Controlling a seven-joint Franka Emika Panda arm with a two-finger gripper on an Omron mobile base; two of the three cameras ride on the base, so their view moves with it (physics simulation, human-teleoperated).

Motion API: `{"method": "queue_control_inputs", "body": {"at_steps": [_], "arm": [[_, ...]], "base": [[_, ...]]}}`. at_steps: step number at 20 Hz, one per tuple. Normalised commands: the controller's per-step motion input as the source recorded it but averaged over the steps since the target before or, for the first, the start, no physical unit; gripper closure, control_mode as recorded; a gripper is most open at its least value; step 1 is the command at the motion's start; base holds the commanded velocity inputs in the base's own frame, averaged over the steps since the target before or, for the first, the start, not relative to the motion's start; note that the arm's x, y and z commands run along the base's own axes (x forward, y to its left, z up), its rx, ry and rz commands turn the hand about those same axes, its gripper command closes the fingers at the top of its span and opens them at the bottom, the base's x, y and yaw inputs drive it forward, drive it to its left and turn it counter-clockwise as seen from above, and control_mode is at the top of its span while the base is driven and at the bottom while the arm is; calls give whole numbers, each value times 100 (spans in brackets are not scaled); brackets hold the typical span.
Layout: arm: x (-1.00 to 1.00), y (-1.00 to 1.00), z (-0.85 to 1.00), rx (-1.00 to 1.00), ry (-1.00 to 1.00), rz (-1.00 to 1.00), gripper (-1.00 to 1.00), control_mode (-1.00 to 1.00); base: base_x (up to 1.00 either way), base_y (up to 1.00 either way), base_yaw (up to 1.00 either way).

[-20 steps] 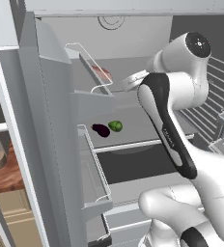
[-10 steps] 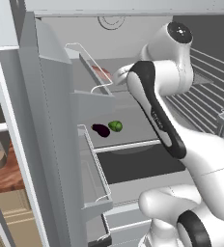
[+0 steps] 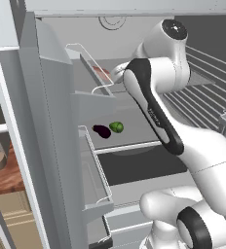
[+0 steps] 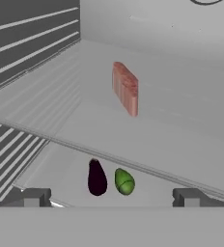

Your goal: Gather the avocado and eggplant from the fridge and place them on a tray on the dining counter. Then gather the steak and chicken drumstick from the fridge and place them on the other tray.

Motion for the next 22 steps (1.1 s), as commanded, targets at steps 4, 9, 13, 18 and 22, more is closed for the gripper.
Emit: {"method": "queue_control_inputs", "body": {"at_steps": [4,9,13,18,22], "arm": [[18,0,0,0,0,0,-100,-100],[28,1,-3,-1,0,0,-100,-100],[34,6,-6,0,3,0,-100,-100],[34,6,-10,0,4,0,-100,-100],[33,6,-7,0,5,0,-100,-100]], "base": [[0,0,0],[0,0,0],[0,0,0],[0,0,0],[0,0,0]]}}
